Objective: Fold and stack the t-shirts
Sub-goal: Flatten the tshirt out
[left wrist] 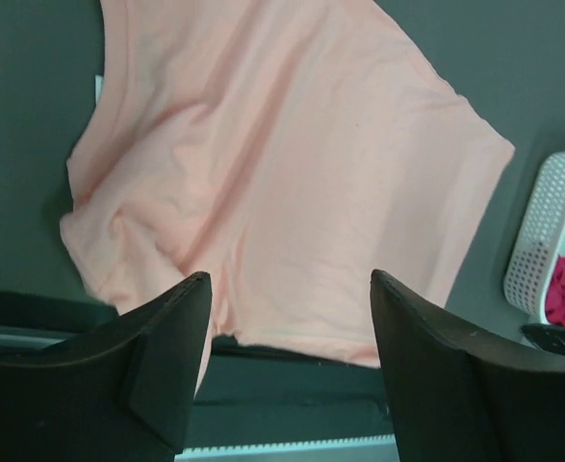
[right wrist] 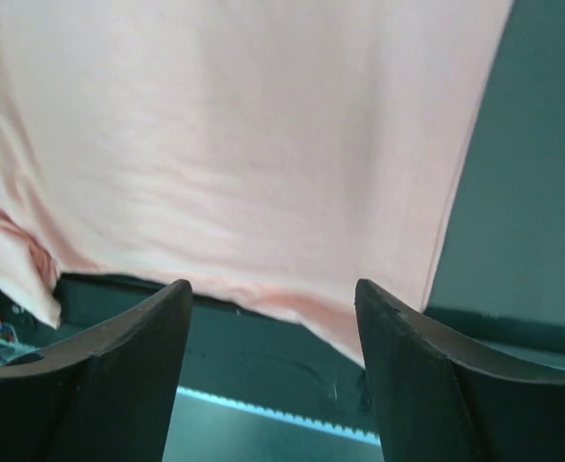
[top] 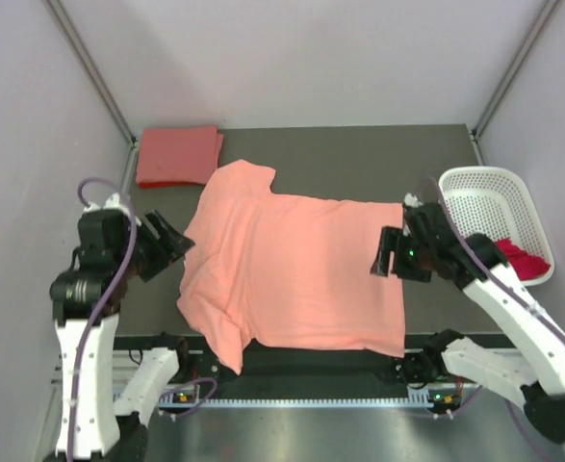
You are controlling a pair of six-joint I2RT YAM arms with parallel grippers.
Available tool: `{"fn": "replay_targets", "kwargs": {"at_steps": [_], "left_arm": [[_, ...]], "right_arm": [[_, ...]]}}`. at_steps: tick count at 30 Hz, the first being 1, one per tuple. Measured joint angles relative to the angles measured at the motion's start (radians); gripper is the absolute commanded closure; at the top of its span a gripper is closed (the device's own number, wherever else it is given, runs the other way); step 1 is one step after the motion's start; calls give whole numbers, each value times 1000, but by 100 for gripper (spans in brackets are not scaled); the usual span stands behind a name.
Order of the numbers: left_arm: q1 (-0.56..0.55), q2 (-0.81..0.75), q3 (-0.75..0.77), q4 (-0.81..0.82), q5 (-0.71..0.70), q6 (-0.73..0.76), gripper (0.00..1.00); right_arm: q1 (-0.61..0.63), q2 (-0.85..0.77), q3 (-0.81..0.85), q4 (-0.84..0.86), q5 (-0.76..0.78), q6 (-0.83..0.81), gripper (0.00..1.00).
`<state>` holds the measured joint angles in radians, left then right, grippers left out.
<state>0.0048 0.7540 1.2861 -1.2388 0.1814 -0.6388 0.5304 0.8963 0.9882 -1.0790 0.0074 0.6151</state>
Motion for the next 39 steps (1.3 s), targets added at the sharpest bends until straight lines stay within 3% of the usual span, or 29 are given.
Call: {"fn": "replay_targets", "kwargs": {"at_steps": [6, 11, 13, 20, 22, 26, 28, 30, 31, 35, 39], "left_arm": [[-31, 384, -10, 247, -89, 19, 18], [-125, 818, 89, 420, -246, 71, 23], [-138, 946, 125, 483, -285, 103, 28], [-135, 1307, 356, 605, -380, 274, 28], [-134, 1368, 402, 636, -386, 311, 30], [-132, 1440, 446, 656, -391, 350, 48], [-130, 1464, 466, 655, -379, 352, 76], [-130, 1465, 473, 655, -368, 350, 96], [-130, 1465, 473, 649, -359, 344, 100], [-138, 1437, 421, 660, -327, 325, 100], [-182, 1287, 210, 650, -306, 285, 100]], "right_arm": [[-51, 338, 191, 126, 3, -97, 32], [-96, 546, 332, 158, -9, -151, 32], [-115, 602, 372, 168, -18, -164, 31], [-196, 684, 422, 174, -59, -188, 31], [-218, 684, 422, 176, -63, -189, 31], [-253, 686, 422, 179, -66, -189, 31], [-267, 689, 420, 183, -66, -189, 31], [-274, 694, 419, 187, -67, -188, 31], [-278, 697, 418, 193, -69, -189, 31], [-284, 711, 412, 220, -73, -188, 31], [-294, 750, 412, 241, -73, -187, 31]]}}
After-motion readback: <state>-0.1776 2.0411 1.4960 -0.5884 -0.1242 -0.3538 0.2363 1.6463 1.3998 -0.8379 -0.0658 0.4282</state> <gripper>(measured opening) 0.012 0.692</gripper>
